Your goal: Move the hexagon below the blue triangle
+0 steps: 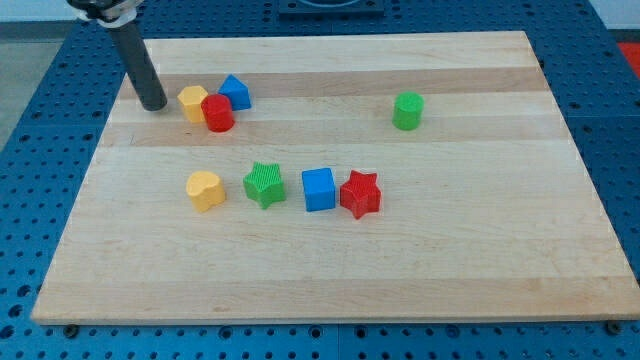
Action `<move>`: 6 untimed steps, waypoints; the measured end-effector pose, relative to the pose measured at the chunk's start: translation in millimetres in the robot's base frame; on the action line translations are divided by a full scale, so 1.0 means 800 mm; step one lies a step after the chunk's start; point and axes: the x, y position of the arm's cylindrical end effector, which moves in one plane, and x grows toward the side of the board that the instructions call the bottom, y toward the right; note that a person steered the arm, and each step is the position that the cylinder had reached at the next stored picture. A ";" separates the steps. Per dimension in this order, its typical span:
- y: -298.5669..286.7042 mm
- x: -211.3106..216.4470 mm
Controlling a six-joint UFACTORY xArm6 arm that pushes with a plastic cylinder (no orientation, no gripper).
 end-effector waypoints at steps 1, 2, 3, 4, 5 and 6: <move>0.016 0.000; 0.029 -0.001; 0.046 -0.001; 0.066 0.009; 0.087 0.025; 0.087 0.036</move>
